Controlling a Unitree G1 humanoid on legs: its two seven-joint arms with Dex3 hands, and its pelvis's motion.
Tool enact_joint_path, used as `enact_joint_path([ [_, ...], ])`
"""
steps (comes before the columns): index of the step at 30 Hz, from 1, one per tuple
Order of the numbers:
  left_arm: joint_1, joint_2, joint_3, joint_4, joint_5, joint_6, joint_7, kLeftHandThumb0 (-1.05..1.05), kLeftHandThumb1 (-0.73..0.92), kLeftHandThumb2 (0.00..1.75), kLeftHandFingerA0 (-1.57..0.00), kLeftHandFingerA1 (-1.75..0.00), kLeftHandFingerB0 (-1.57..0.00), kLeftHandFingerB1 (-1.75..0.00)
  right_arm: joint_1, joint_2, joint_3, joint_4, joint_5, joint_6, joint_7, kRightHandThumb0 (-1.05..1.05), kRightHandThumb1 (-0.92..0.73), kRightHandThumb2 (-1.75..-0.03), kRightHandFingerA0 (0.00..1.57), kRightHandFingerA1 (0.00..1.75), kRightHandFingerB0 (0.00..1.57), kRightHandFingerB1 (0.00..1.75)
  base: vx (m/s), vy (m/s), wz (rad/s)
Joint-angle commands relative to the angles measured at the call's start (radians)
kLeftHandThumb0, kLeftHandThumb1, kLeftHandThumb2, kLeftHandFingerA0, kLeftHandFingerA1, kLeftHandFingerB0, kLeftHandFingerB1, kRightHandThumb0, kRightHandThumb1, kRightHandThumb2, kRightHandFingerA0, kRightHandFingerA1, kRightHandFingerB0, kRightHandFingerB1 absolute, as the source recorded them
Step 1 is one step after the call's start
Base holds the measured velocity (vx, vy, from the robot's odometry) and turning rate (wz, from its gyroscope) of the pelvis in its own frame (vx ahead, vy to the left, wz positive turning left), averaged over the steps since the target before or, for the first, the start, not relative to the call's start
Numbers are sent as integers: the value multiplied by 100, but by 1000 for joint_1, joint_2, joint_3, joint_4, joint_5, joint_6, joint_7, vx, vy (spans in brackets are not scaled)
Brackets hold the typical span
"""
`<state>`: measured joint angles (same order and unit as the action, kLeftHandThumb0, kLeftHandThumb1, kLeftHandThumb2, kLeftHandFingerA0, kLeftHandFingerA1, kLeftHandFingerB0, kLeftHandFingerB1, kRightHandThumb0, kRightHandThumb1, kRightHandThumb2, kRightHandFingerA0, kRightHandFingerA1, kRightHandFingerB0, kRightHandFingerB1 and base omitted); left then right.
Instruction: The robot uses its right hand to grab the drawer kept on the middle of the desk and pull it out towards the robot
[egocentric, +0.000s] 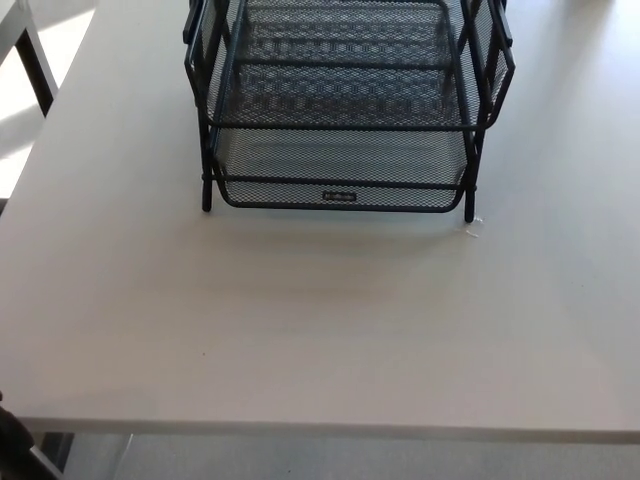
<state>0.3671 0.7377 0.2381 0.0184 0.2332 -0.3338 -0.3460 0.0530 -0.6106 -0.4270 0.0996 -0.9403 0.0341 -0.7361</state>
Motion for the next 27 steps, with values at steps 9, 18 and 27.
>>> enact_joint_path([
  [9, 3, 2, 9, 3, 8, -6, 9, -33, 58, 57, -77, -85, -78, -57, 77, 40, -7, 249, 109, -44, -202, -68, -51, -86, 9, 61, 26, 48, 0, 0, 0],
  [18, -6, -1, 4, 9, 16, -10, 18, -33, 58, 57, -78, -85, -79, -55, 25, 40, 82, 585, 152, -53, -268, -64, -48, -80, 22, 62, 39, 47, 0, 0, 0],
  [27, -9, 1, 5, 11, 10, -9, 11, -32, 58, 57, -78, -85, -79, -56, 44, 75, 134, 623, 247, -37, -183, -50, -55, -57, 33, 47, 48, 35, 0, 0, 0],
])
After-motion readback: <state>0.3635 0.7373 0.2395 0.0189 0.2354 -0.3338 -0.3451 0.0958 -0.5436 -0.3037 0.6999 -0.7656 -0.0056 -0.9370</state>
